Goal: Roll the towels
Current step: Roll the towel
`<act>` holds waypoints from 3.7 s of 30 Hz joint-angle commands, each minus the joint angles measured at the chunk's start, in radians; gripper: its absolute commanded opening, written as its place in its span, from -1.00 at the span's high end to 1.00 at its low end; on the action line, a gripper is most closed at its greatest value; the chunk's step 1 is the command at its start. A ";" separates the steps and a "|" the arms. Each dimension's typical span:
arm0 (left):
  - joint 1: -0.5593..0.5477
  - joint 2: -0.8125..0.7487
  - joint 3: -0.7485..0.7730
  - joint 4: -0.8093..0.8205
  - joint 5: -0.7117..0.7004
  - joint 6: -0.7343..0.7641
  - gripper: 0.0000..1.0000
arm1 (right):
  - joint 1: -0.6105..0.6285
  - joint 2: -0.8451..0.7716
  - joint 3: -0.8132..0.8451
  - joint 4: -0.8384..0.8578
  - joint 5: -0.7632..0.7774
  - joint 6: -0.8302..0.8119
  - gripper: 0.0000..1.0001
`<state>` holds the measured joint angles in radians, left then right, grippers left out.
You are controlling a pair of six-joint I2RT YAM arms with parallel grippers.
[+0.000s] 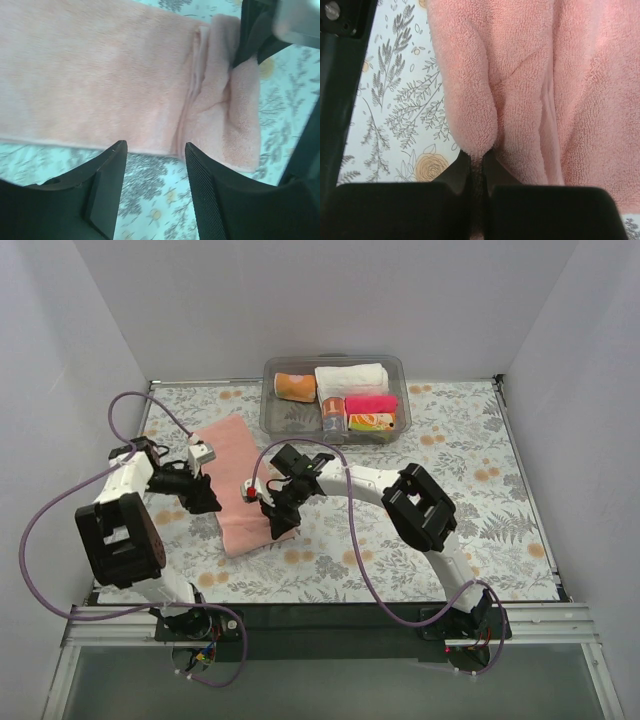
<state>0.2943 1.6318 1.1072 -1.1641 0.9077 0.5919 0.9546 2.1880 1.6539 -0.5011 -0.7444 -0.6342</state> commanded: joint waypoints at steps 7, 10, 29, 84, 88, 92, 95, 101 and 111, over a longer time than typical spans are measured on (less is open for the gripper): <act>-0.021 -0.561 -0.257 0.113 -0.147 0.183 -0.04 | -0.036 0.197 0.234 -0.237 -0.196 0.209 0.97; -0.067 -0.703 -0.358 0.115 -0.197 0.268 -0.09 | -0.048 0.260 0.297 -0.267 -0.239 0.263 0.97; -0.719 -0.641 -0.566 0.483 -0.555 0.092 -0.12 | -0.077 0.395 0.414 -0.283 -0.363 0.445 0.97; -0.251 0.416 -0.007 -0.209 -0.055 0.194 1.00 | 0.179 -0.347 -0.510 0.595 0.284 -0.358 -0.15; -0.250 0.405 -0.023 -0.201 -0.067 0.200 0.99 | 0.182 -0.280 -0.493 0.625 0.356 -0.363 -0.11; -0.235 0.393 -0.018 -0.210 -0.053 0.213 0.98 | 0.182 -0.240 -0.487 0.618 0.369 -0.374 0.18; -0.210 0.364 -0.017 -0.201 -0.036 0.229 0.84 | 0.179 -0.200 -0.461 0.548 0.356 -0.332 0.50; -0.164 0.172 -0.024 -0.154 -0.010 0.240 0.39 | 0.158 -0.122 -0.281 0.288 0.232 -0.242 0.97; -0.064 -0.145 -0.087 0.061 -0.004 0.106 0.25 | 0.101 -0.021 -0.024 -0.003 0.024 -0.084 0.97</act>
<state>0.1722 1.5997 1.0306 -1.2465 0.8890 0.7616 1.0721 2.1059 1.5558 -0.2722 -0.5983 -0.8280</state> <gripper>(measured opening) 0.369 0.053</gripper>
